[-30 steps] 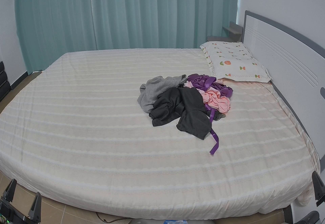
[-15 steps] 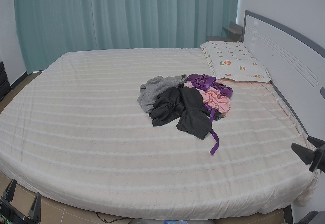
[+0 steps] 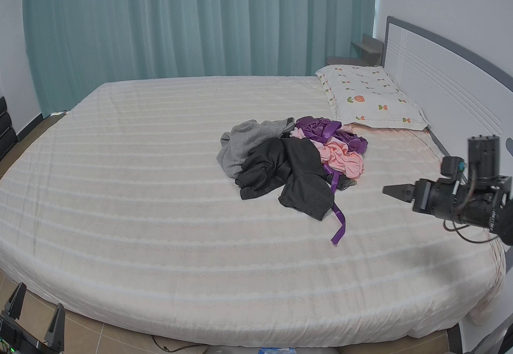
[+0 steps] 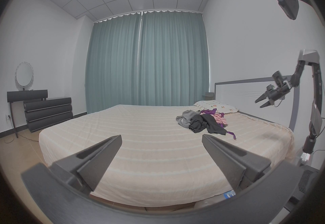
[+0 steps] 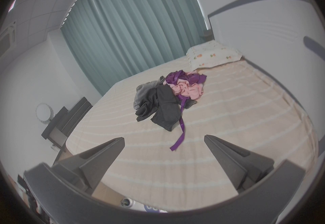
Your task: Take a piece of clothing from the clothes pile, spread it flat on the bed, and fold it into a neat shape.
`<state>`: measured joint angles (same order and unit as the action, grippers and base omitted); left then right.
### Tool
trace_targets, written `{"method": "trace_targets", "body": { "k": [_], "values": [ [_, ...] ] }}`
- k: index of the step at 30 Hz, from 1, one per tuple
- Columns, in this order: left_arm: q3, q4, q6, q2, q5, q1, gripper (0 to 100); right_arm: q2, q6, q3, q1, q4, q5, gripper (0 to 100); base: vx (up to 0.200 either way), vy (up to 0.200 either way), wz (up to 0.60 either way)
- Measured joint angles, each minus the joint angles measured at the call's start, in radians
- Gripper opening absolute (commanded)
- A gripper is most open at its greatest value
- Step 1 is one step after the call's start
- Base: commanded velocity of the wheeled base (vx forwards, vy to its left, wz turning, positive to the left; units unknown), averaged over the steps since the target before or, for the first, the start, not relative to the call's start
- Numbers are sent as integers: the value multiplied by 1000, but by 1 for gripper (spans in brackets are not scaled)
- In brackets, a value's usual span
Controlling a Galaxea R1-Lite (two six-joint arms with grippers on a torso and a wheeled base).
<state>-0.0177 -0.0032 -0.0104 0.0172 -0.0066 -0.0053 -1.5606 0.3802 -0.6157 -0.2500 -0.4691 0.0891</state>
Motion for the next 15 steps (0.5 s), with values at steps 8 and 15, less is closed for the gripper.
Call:
{"method": "trace_targets", "body": {
  "k": [8, 15],
  "values": [
    [0, 0, -1, 0, 1, 0, 100, -399, 108, -322, -54, -7, -4, 100, 0, 0, 0],
    [0, 0, -7, 0, 2, 0, 100, -725, 217, -670, -94, 43, -8, 100, 0, 0, 0]
  ]
}}
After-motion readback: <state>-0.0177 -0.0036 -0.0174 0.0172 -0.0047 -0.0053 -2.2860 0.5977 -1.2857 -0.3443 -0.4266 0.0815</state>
